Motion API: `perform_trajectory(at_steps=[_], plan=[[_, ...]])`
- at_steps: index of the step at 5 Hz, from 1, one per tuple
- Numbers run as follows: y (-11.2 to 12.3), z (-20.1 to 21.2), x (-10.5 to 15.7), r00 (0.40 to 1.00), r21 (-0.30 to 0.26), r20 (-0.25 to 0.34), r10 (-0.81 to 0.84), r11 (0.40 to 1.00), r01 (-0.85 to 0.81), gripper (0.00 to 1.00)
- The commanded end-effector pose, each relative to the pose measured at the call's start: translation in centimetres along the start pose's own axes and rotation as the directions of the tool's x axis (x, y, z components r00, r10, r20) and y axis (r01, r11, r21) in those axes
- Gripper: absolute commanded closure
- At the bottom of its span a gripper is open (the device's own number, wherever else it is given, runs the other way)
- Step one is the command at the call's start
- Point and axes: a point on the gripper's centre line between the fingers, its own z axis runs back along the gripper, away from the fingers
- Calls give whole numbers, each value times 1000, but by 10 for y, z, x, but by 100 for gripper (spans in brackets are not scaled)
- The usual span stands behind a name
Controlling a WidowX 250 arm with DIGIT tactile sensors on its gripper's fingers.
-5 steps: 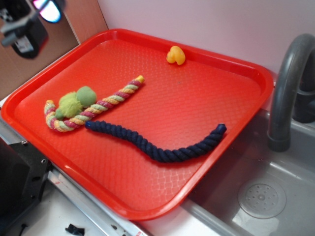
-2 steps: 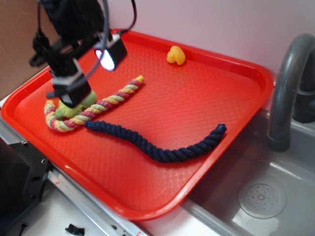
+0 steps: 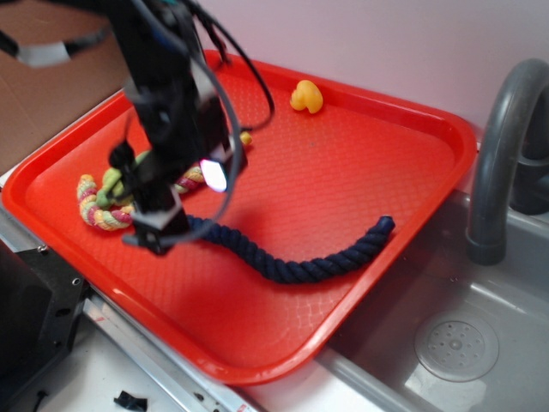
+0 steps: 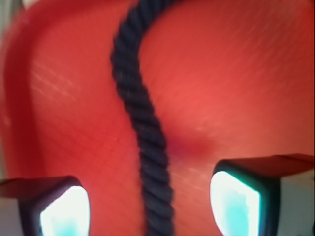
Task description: Grab the blue rope.
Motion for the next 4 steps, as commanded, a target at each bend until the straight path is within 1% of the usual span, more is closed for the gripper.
perform_trajectory(at_steps=[1, 2, 3, 4], plan=[[-1, -22, -1, 999, 37, -16, 37, 999, -36, 0], [0, -25, 3, 997, 76, -59, 43, 996, -39, 100], [1, -27, 7, 997, 104, -65, 49, 994, -42, 100], [2, -26, 7, 996, 74, -83, 44, 997, -38, 100]])
